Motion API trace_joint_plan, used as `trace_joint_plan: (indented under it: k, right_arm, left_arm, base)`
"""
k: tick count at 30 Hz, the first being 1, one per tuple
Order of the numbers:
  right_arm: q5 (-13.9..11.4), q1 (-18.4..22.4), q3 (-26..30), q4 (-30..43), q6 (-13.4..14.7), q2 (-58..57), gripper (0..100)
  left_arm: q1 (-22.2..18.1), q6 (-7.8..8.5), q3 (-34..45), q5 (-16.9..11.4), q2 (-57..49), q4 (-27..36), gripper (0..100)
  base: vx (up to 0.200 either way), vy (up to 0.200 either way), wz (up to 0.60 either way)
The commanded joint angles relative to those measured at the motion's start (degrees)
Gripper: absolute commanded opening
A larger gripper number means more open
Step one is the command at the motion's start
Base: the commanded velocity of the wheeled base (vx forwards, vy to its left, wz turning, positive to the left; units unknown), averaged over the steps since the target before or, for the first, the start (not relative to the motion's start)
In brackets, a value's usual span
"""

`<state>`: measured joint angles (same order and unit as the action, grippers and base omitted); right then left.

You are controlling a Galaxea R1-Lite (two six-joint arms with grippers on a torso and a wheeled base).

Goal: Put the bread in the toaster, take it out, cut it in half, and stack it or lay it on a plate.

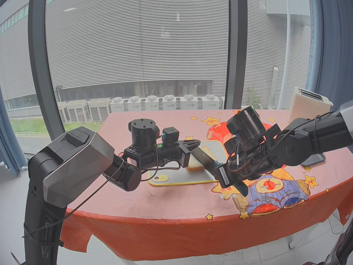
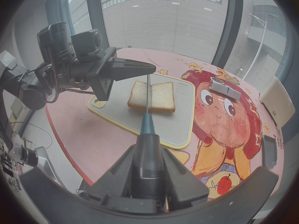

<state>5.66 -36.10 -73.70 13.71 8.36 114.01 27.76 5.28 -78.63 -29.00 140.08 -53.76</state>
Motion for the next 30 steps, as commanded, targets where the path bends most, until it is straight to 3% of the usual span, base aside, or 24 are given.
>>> trace_joint_plan:
  k: [1,30]
  right_arm:
    - [0.06,0.32,-0.30,-0.27,-0.01,-0.10,0]
    - [0.06,0.15,1.46,-0.88,-0.01,1.04,0]
  left_arm:
    - [0.02,-0.01,0.06,0.00,0.19,0.15,0]
    - [-0.16,0.43,0.14,0.09,0.10,1.73,0]
  base:
    - [0.000,0.000,0.00]
    - [0.000,0.000,0.00]
